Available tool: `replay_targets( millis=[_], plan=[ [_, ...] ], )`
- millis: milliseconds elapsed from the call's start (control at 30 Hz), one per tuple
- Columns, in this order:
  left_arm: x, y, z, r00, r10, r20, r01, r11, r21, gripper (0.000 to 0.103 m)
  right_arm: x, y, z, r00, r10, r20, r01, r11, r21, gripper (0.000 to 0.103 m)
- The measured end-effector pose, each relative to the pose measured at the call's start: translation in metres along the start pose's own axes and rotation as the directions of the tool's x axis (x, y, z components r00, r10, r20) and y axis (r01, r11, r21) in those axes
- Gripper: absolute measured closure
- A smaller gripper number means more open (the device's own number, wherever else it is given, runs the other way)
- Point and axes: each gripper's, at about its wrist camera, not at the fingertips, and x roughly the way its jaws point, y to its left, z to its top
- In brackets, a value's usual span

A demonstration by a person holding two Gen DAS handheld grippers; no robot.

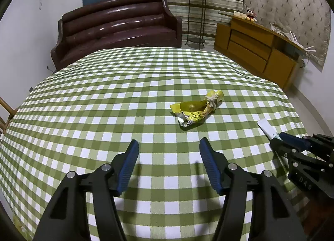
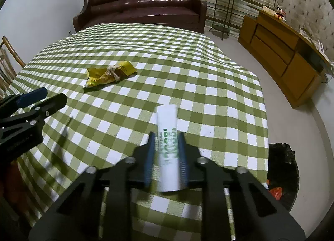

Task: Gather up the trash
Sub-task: 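Grasp the white toothpaste tube with the right gripper, then grasp the yellow wrapper with the left gripper while the right holds the tube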

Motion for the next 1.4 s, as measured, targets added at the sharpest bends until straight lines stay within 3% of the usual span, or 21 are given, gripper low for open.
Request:
replay_targets(
  millis=[500,833,1000,1167,1400],
  plan=[
    [0.017,-0.024,0.033,0.999,-0.038,0.017,0.037,0.996,0.077,0.039,0.01,-0.011,0.024,0.999,-0.007,0.038,0.005,0.997,0.074,0.086],
    [0.052,-0.04,0.054,0.999,-0.04,-0.026,0.044,0.989,0.142,0.039,0.018,-0.031,0.035,0.999,-0.009,0.042,0.003,0.992,0.123,0.086],
    [0.063,-0.042,0.057,0.995,-0.073,-0.069,0.083,0.986,0.147,0.039,0.017,-0.036,0.036,0.999,0.003,0.044,-0.009,0.992,0.128,0.086],
    [0.064,-0.046,0.053,0.991,-0.103,-0.088,0.116,0.981,0.159,0.055,0.015,-0.036,0.036,0.999,0.011,0.047,-0.017,0.992,0.127,0.086],
    [0.06,-0.052,0.045,0.991,-0.11,-0.078,0.123,0.977,0.176,0.06,0.013,-0.033,0.033,0.999,0.008,0.047,-0.014,0.991,0.131,0.086]
  ],
)
